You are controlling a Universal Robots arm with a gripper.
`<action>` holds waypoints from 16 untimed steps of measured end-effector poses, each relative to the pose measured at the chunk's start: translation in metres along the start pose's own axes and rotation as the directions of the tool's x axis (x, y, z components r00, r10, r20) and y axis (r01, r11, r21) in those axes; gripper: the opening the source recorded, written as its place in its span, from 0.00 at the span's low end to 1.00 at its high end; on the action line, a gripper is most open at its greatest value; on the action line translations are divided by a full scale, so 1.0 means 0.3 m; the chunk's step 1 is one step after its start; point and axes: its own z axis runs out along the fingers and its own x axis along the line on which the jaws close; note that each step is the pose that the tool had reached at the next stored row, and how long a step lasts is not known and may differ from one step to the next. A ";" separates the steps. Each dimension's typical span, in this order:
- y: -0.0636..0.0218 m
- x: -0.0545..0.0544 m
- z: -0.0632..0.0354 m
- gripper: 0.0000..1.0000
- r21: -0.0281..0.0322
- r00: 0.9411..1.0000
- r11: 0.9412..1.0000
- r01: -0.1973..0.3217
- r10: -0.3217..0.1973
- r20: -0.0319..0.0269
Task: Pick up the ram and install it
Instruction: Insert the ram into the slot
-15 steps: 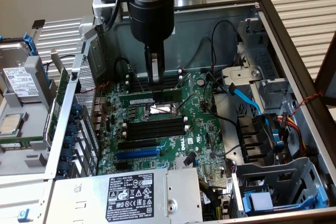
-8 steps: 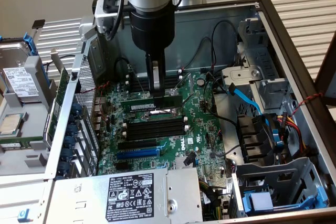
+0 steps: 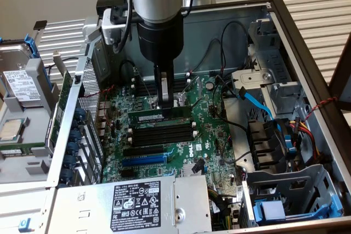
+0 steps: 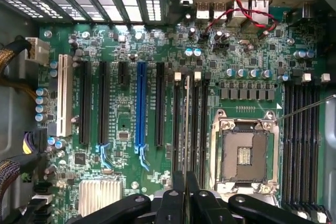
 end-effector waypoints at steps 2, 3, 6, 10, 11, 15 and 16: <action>0.000 0.004 0.008 0.13 0.000 1.000 1.000 0.001 -0.001 0.000; 0.000 0.006 0.010 0.13 0.000 1.000 1.000 0.002 -0.002 0.000; -0.002 0.010 0.017 0.13 0.000 1.000 1.000 0.004 -0.004 0.000; -0.009 0.011 0.027 0.13 0.000 1.000 1.000 0.004 -0.004 0.000; -0.010 0.012 0.029 0.13 0.000 1.000 1.000 0.005 -0.005 0.000; -0.014 0.014 0.038 0.13 0.000 1.000 1.000 0.011 -0.011 0.000; -0.014 0.014 0.041 0.13 -0.001 1.000 1.000 0.013 -0.013 0.000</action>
